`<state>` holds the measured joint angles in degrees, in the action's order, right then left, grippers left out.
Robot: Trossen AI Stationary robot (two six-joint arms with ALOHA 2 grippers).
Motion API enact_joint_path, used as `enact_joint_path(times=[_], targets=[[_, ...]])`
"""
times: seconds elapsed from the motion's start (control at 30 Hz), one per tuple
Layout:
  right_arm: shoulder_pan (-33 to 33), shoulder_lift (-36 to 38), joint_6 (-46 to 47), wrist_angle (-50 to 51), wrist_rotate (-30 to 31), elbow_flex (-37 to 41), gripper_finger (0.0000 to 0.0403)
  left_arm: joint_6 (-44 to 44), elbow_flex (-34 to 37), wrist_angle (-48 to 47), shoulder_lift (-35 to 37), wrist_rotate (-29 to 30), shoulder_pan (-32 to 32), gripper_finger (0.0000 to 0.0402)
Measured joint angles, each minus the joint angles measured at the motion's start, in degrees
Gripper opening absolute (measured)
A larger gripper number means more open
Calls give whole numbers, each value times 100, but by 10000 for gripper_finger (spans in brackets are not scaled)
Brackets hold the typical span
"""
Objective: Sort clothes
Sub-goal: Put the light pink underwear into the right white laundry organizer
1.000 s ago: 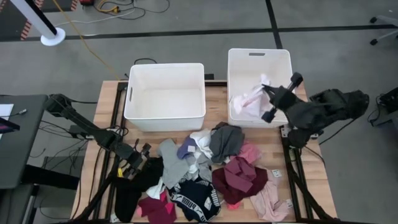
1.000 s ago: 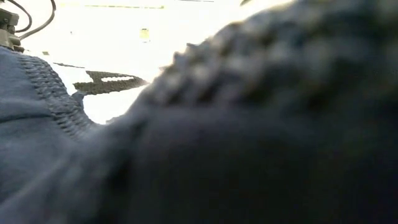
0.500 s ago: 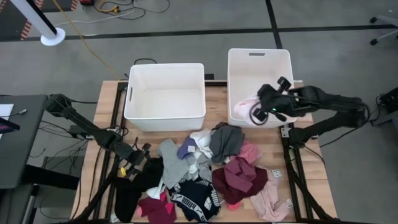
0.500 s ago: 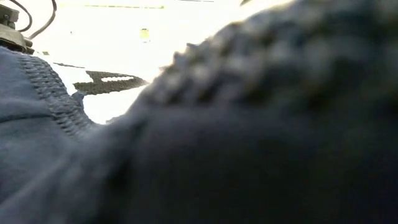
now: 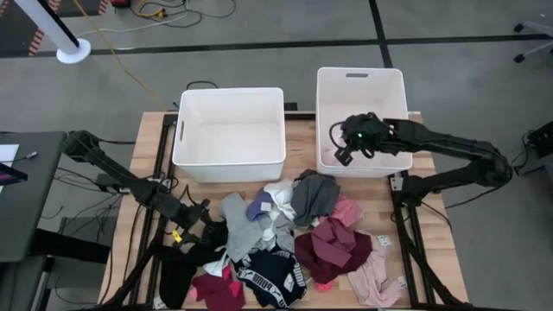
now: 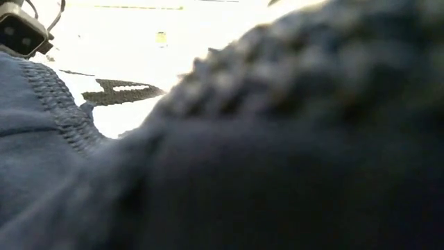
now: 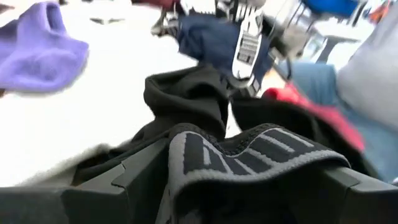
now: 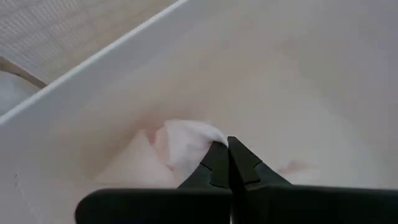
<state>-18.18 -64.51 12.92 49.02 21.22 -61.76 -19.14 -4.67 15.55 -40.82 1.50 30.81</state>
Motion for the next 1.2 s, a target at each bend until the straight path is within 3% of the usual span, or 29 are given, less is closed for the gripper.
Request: enact_joint_path(times=[0.37,0.7,0.97,1.2], targets=[[-544,-893,-78,-335,-899,495,0,-919,-11,241,0,-1,0,275],[-605,-1737,-139,-379,-941,495,8,-1482,-22,-103,0,28,1,275],[-605,-1764,-143,-252,-941,493,40,-2005,-22,-1055,-2,12,0,275],[-602,-1621,-141,-1,-941,493,103,-1637,-22,-1112,-2,10,0,273]])
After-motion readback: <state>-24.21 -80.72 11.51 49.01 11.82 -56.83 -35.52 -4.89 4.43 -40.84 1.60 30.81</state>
